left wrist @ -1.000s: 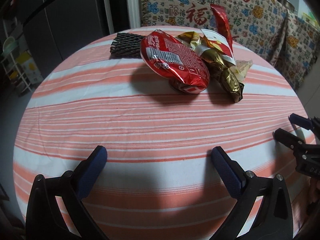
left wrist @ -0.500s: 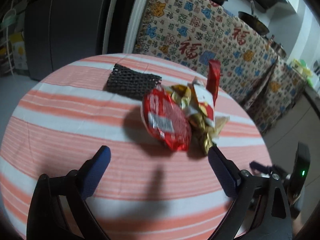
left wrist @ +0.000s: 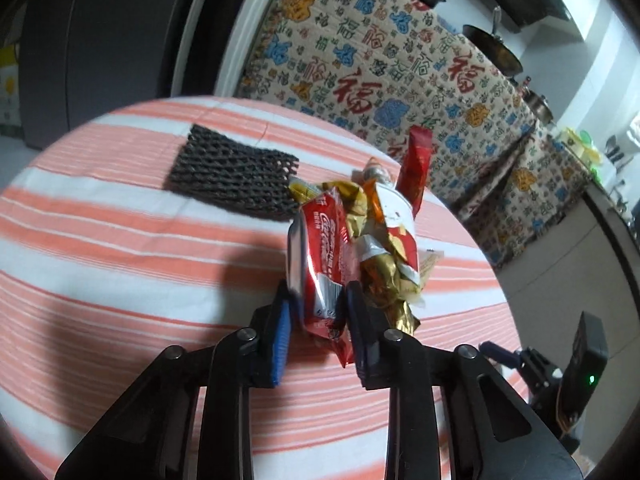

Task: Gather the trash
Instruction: 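Grasp the red chip bag with the left tool while the right tool grasps the gold wrapper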

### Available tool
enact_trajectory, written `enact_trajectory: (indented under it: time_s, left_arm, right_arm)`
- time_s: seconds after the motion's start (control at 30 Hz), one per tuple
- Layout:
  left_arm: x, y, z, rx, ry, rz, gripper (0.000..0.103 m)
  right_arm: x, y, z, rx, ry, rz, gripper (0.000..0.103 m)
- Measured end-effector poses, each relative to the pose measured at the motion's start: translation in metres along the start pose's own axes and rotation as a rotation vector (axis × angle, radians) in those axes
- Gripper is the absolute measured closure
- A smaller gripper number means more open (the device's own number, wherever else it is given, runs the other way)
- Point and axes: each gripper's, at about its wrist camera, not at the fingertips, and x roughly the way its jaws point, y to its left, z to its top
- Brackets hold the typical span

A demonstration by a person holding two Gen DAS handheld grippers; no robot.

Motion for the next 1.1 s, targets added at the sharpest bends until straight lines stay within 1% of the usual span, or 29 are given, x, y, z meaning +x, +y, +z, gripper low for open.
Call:
enact_trajectory:
  time_s: [0.13,0.23,0.3,0.4,0.47,0.6,0.67,0.73,0.77,0.8,0.83,0.87,0.9,0.93,0.97,1.03,1.1]
  left_arm:
    - [-0.023,0.0,-0.007,-0.01,0.013,0.017,0.081]
    - [-0.042,0.003,-0.017,-0.008,0.023,0.048,0.081]
    - [-0.052,0.003,-0.029,0.004,0.041,0.084,0.081]
    - [-0.064,0.001,-0.045,0.035,0.041,0.108,0.081]
    - [-0.067,-0.004,-0.05,0.068,0.026,0.123,0.08]
    - [-0.066,-0.007,-0.053,0.106,0.001,0.145,0.079]
    - [-0.063,-0.007,-0.054,0.116,0.001,0.147,0.078]
    - [-0.061,-0.003,-0.053,0.113,-0.004,0.158,0.077]
    - [-0.061,-0.002,-0.052,0.109,-0.006,0.159,0.077]
    - [-0.06,0.0,-0.052,0.106,-0.007,0.16,0.076]
    - [-0.059,0.001,-0.052,0.107,-0.008,0.163,0.075]
    - [-0.059,0.002,-0.051,0.109,-0.008,0.167,0.074]
    - [-0.059,0.003,-0.051,0.108,-0.004,0.164,0.074]
    - [-0.06,0.004,-0.051,0.105,0.002,0.162,0.073]
    - [-0.061,0.005,-0.052,0.104,0.006,0.161,0.072]
    - [-0.063,0.006,-0.053,0.107,0.01,0.166,0.071]
    - [-0.066,0.007,-0.054,0.108,0.012,0.167,0.071]
  right_arm:
    - [0.0,0.0,0.0,0.0,0.0,0.0,0.02]
    - [0.0,0.0,0.0,0.0,0.0,0.0,0.02]
    - [0.0,0.0,0.0,-0.001,0.0,-0.002,0.021]
    - [0.001,0.004,0.002,-0.01,-0.002,0.004,0.022]
    - [-0.002,0.012,0.007,-0.019,-0.031,0.047,0.022]
    - [-0.011,0.044,0.029,-0.056,-0.132,0.13,0.022]
    - [-0.009,0.058,0.041,-0.069,-0.154,0.152,0.022]
    - [-0.003,0.074,0.05,-0.09,-0.165,0.141,0.023]
    - [0.003,0.079,0.054,-0.096,-0.163,0.134,0.028]
    - [0.007,0.082,0.055,-0.098,-0.152,0.136,0.034]
    - [0.017,0.084,0.058,-0.097,-0.127,0.136,0.04]
    - [0.022,0.084,0.057,-0.092,-0.116,0.137,0.059]
    - [0.028,0.082,0.057,-0.082,-0.105,0.141,0.074]
    - [0.029,0.079,0.055,-0.066,-0.103,0.145,0.076]
    - [0.028,0.076,0.054,-0.049,-0.108,0.149,0.083]
    - [0.018,0.069,0.05,-0.024,-0.098,0.181,0.084]
    - [0.004,0.065,0.043,-0.029,-0.089,0.191,0.084]
